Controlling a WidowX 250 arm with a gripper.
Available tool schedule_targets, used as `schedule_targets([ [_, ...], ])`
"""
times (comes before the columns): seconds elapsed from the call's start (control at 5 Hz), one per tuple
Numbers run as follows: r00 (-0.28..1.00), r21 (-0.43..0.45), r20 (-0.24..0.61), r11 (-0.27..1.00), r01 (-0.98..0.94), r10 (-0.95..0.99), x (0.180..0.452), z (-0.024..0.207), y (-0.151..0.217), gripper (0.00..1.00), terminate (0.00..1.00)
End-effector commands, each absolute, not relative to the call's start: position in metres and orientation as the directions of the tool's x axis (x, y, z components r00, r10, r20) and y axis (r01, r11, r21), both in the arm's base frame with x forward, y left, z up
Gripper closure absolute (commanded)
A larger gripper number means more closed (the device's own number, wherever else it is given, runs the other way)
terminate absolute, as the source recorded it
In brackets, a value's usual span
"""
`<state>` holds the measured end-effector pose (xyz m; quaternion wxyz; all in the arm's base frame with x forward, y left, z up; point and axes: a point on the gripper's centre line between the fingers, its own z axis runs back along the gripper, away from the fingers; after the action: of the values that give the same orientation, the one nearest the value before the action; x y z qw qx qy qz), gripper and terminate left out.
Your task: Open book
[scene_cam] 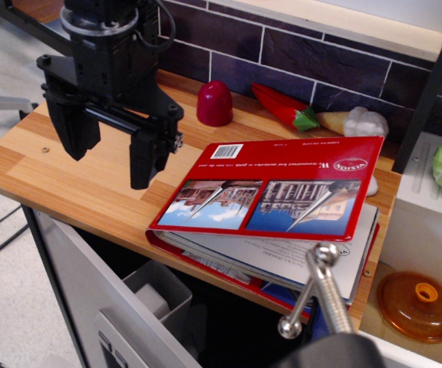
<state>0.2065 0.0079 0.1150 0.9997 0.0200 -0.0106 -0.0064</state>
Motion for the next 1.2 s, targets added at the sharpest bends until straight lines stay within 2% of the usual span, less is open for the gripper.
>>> schedule_targets([
  [0.0, 1.000, 0.040, 0.021, 0.999, 0.012, -0.013, 0.206, 0.115, 0.008, 0.00, 0.00],
  [0.4, 0.995, 0.019, 0.074, 0.997, -0.071, 0.070, 0.223, 0.120, -0.051, 0.00, 0.00],
  [0.6, 0.988, -0.028, 0.091, 0.992, -0.119, 0.121, 0.231, 0.127, -0.091, 0.00, 0.00],
  [0.8, 0.984, -0.027, 0.090, 0.988, -0.149, 0.151, 0.239, 0.125, -0.130, 0.00, 0.00],
  [1.0, 0.980, 0.005, 0.108, 0.985, -0.172, 0.170, 0.251, 0.115, -0.151, 0.00, 0.00],
])
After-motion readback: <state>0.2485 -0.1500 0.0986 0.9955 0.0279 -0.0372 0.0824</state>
